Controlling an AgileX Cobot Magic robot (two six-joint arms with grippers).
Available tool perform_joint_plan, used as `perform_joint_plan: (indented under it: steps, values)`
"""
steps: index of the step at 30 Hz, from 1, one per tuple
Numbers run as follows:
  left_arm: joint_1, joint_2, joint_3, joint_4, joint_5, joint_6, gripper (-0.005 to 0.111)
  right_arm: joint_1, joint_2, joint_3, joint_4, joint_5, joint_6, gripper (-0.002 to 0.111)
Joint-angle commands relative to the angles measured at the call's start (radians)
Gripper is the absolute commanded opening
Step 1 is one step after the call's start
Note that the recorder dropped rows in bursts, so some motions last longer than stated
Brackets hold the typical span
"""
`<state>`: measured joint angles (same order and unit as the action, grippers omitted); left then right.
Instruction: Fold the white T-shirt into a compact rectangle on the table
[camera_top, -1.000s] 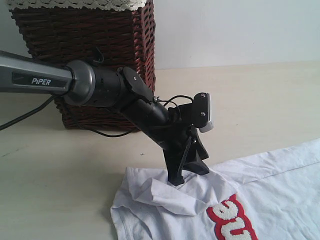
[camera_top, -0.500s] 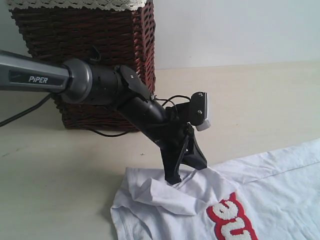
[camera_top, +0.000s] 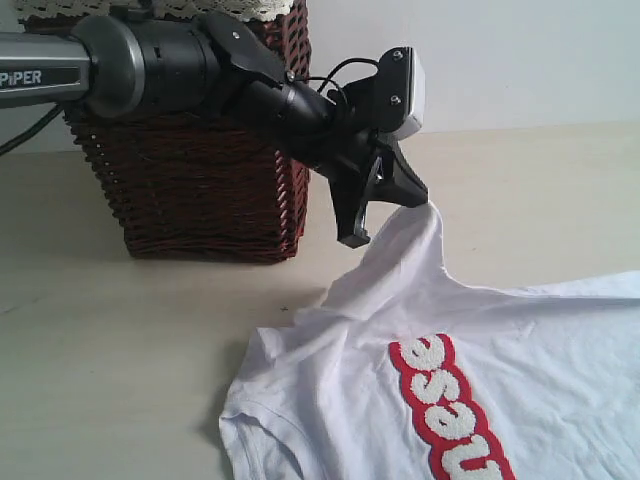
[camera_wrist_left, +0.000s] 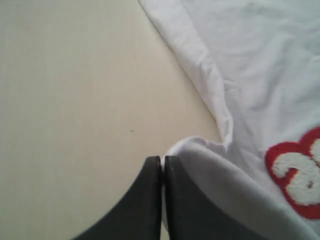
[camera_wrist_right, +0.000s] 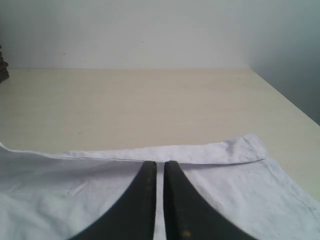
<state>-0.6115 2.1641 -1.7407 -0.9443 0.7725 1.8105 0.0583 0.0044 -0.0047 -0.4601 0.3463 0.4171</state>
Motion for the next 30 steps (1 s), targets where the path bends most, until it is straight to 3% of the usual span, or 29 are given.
perform_joint_plan:
  steps: [1, 9, 20, 22, 24, 25, 27, 29, 30]
  values:
    - [0.0, 0.079, -0.057, 0.001, -0.04, 0.042, 0.0, -0.005, -0.004, 0.005, 0.002, -0.013, -0.001, 0.008]
    - [0.0, 0.173, -0.071, -0.006, -0.371, 0.199, 0.0, -0.005, -0.004, 0.005, 0.002, -0.013, -0.001, 0.008]
    - [-0.004, 0.313, -0.24, -0.167, -0.437, 0.286, 0.004, -0.005, -0.004, 0.005, 0.002, -0.013, -0.001, 0.008]
    - [-0.004, 0.322, -0.24, -0.216, -0.465, 0.275, 0.022, -0.005, -0.004, 0.005, 0.002, -0.013, -0.001, 0.008]
    - [-0.004, 0.32, -0.24, -0.346, -0.503, 0.275, 0.059, -0.005, -0.004, 0.005, 0.002, -0.013, -0.001, 0.008]
    - [-0.004, 0.317, -0.24, -0.395, -0.517, 0.275, 0.067, -0.005, -0.004, 0.005, 0.002, -0.013, -0.001, 0.008]
    - [-0.004, 0.294, -0.24, -0.461, -0.513, 0.14, 0.069, -0.005, -0.004, 0.005, 0.002, -0.013, -0.001, 0.008]
    - [0.001, 0.249, -0.224, -0.401, -0.482, -0.203, 0.056, -0.005, -0.004, 0.005, 0.002, -0.013, -0.001, 0.008]
    - [0.015, 0.218, -0.202, -0.316, -0.347, -0.37, 0.044, -0.005, -0.004, 0.005, 0.002, -0.013, -0.001, 0.008]
